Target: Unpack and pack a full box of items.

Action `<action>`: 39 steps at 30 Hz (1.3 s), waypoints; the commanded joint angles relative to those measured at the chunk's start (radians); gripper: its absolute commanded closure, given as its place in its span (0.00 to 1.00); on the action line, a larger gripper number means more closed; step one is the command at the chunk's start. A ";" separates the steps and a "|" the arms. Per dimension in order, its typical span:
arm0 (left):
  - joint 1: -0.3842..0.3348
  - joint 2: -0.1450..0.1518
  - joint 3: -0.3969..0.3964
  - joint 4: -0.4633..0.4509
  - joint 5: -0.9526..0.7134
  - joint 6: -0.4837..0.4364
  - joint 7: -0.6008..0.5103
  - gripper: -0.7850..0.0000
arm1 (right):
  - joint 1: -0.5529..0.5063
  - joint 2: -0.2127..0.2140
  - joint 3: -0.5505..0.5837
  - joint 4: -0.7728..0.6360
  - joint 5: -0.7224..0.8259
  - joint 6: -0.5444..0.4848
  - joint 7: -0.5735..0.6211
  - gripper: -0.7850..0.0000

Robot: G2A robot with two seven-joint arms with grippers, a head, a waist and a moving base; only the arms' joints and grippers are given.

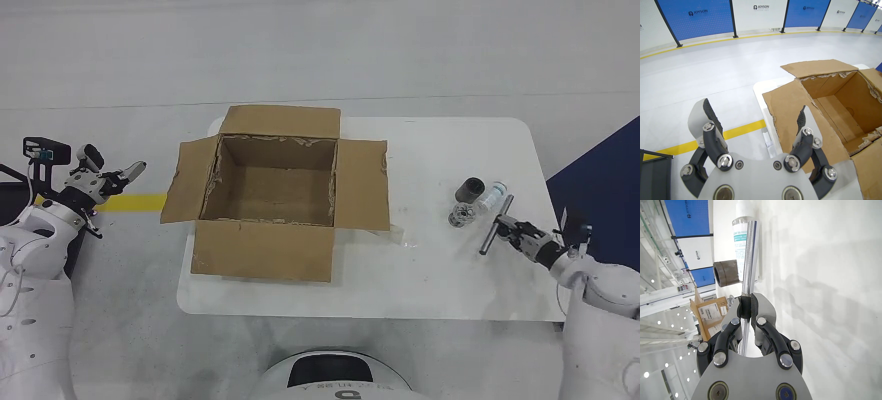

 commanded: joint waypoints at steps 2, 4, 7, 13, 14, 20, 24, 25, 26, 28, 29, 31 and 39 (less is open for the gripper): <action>0.000 0.000 0.000 0.000 0.000 0.000 0.000 0.00 | -0.001 0.007 0.021 0.032 0.087 -0.047 0.052 1.00; 0.000 0.000 0.000 0.000 0.000 0.000 0.000 0.00 | 0.000 0.012 0.035 0.056 0.155 -0.091 0.093 1.00; 0.000 0.000 0.000 0.000 0.000 0.000 0.000 0.00 | -0.005 0.017 0.052 0.090 0.273 -0.169 0.169 1.00; 0.000 0.000 0.000 0.000 0.000 0.000 0.000 0.00 | 0.016 0.020 0.022 0.133 0.465 -0.218 0.295 1.00; 0.000 0.000 0.000 0.000 0.000 0.000 0.000 0.00 | 0.026 0.020 0.007 0.143 0.494 -0.206 0.318 1.00; 0.000 0.000 0.000 0.000 0.000 0.000 0.000 0.00 | 0.083 0.025 -0.065 0.191 0.562 -0.171 0.391 1.00; 0.000 0.000 0.000 0.000 0.000 0.000 0.000 0.00 | 0.103 0.031 -0.090 0.203 0.592 -0.162 0.411 1.00; 0.000 0.000 0.000 0.000 0.000 0.000 0.000 0.00 | 0.105 0.033 -0.094 0.205 0.600 -0.162 0.416 1.00; 0.000 0.000 0.000 0.000 0.000 0.000 0.000 0.00 | 0.107 0.034 -0.096 0.210 0.606 -0.158 0.406 1.00; 0.000 0.000 0.000 0.000 0.000 0.000 0.000 0.00 | 0.111 0.036 -0.106 0.213 0.622 -0.148 0.404 1.00; 0.000 0.000 0.000 0.000 0.000 0.000 0.000 0.00 | 0.113 0.037 -0.110 0.216 0.629 -0.146 0.400 1.00; 0.000 0.000 0.000 0.000 0.000 0.000 0.000 0.00 | 0.116 0.038 -0.123 0.218 0.642 -0.145 0.403 1.00; 0.000 0.000 0.000 0.000 0.000 0.000 0.000 0.00 | 0.116 0.038 -0.132 0.222 0.670 -0.171 0.395 1.00</action>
